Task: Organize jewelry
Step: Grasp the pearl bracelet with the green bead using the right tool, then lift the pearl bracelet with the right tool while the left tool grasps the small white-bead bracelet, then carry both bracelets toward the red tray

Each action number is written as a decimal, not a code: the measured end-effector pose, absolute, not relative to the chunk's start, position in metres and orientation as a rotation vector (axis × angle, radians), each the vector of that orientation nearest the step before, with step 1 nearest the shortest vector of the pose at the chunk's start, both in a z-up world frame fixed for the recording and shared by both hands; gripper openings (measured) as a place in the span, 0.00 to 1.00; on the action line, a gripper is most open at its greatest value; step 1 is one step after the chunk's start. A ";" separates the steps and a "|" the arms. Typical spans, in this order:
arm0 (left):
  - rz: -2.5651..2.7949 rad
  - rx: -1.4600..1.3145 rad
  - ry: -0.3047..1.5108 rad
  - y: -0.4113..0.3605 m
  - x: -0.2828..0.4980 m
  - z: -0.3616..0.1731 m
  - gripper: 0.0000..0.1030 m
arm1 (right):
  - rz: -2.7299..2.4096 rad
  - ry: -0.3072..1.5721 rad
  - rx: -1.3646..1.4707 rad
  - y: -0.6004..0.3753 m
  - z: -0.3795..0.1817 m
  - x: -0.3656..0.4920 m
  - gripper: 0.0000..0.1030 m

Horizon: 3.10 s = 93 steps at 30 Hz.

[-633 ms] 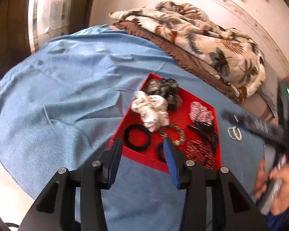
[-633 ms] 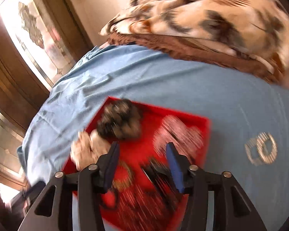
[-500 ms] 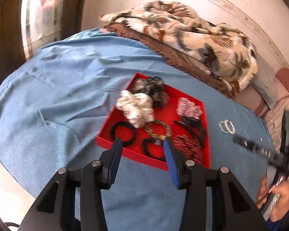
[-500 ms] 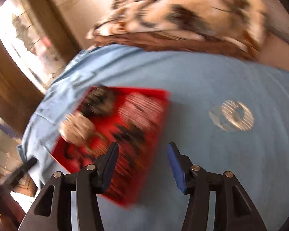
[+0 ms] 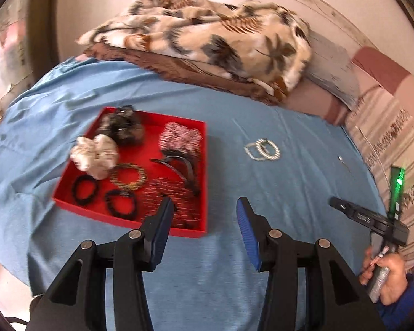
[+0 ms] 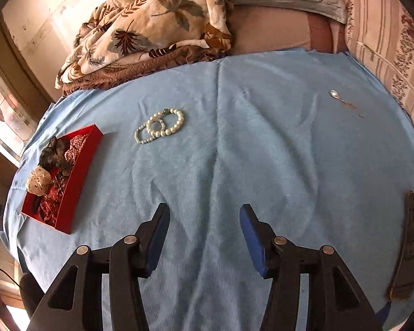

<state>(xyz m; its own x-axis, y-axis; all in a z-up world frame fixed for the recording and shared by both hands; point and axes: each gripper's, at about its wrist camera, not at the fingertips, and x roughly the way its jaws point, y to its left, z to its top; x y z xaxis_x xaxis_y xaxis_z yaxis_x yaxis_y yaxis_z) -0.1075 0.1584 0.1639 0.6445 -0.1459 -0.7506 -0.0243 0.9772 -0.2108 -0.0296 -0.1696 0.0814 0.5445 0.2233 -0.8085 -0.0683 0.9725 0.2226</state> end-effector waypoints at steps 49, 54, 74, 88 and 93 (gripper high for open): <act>-0.066 -0.067 1.099 0.037 0.141 0.033 0.38 | 0.077 0.920 0.292 -0.215 0.011 0.047 0.14; -0.045 0.038 1.055 0.021 0.145 0.027 0.41 | 0.084 0.916 0.278 -0.213 0.010 0.048 0.18; -0.174 0.057 1.037 -0.010 0.096 0.056 0.05 | 0.122 0.841 0.284 -0.208 0.025 0.037 0.11; -0.292 -0.076 0.926 0.028 -0.005 0.127 0.05 | 0.142 0.795 0.323 -0.209 0.070 -0.026 0.11; -0.315 -0.106 0.880 0.038 -0.037 0.147 0.05 | 0.151 0.782 0.319 -0.205 0.085 -0.049 0.11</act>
